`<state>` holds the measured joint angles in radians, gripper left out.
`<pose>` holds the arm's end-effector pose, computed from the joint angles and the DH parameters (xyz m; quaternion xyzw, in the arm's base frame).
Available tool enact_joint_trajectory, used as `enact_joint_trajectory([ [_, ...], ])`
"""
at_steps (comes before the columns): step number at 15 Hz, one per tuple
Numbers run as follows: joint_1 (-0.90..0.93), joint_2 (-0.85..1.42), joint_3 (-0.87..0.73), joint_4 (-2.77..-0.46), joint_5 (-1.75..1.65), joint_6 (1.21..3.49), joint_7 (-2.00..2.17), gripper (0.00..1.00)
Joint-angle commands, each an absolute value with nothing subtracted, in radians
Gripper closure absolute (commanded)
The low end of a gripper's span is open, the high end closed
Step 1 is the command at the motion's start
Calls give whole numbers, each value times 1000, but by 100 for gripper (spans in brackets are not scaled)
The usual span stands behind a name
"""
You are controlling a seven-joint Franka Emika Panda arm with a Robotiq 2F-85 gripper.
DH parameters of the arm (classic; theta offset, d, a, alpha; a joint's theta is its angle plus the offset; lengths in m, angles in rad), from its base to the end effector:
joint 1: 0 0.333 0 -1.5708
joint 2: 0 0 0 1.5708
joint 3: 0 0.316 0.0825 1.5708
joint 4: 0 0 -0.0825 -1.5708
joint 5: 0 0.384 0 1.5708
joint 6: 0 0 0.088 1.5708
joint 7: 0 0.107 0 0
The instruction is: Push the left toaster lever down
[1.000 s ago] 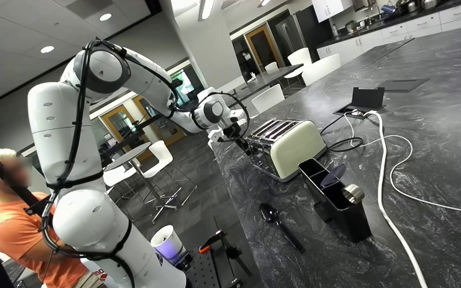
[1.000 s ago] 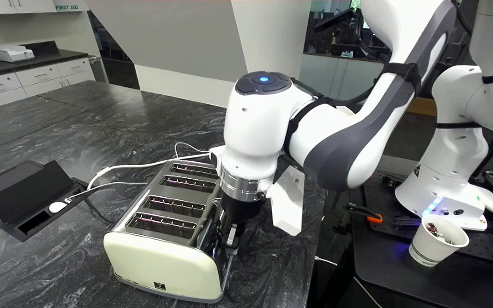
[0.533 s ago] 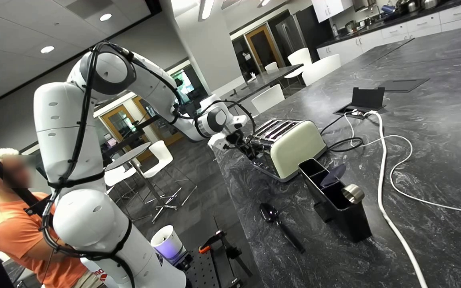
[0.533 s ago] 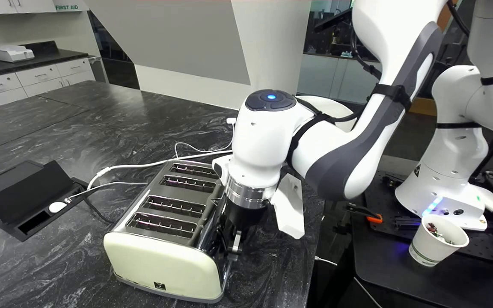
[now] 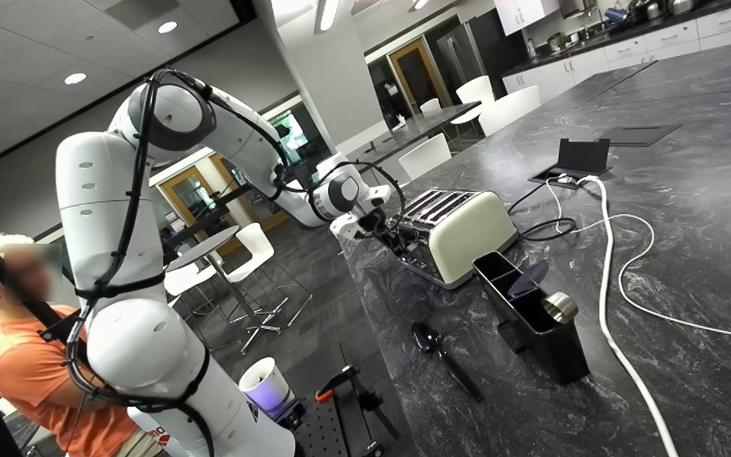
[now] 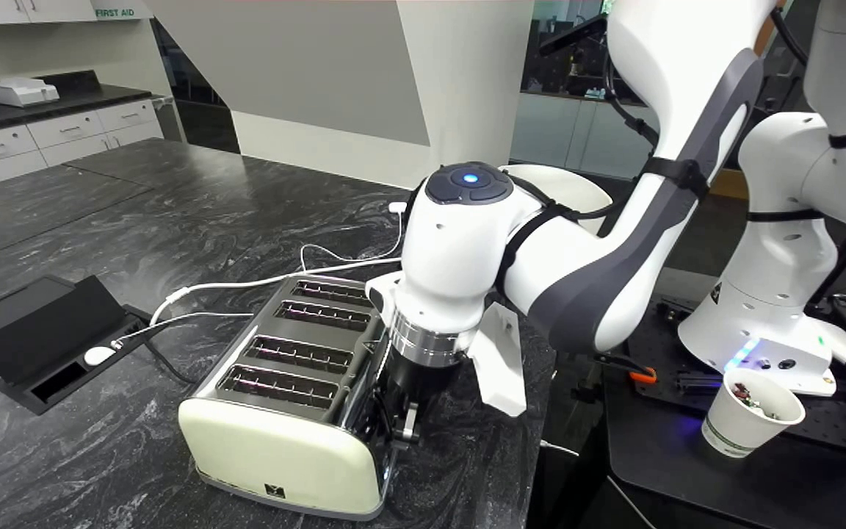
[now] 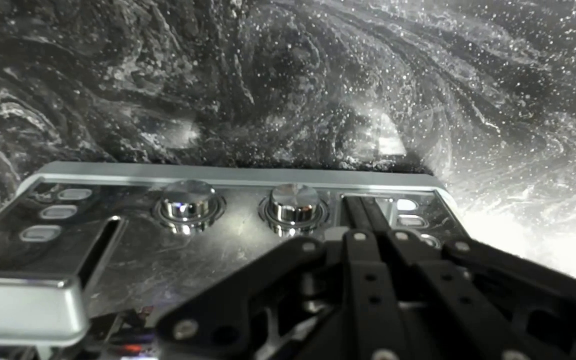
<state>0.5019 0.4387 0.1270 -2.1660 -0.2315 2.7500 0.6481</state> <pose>0.4623 0.3478 0.2051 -0.9931 -0.0857 -0.0765 0.0248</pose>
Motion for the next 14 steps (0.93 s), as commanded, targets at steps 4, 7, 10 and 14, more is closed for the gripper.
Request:
enact_joint_trajectory([
  [4,571,462,48,-2163,-292,2759,655,100],
  [7,588,363,51,-2179,-283,2674,661,100],
  [10,576,259,80,-2211,-268,2597,648,100],
  [14,548,98,138,-2244,-285,2548,656,100],
])
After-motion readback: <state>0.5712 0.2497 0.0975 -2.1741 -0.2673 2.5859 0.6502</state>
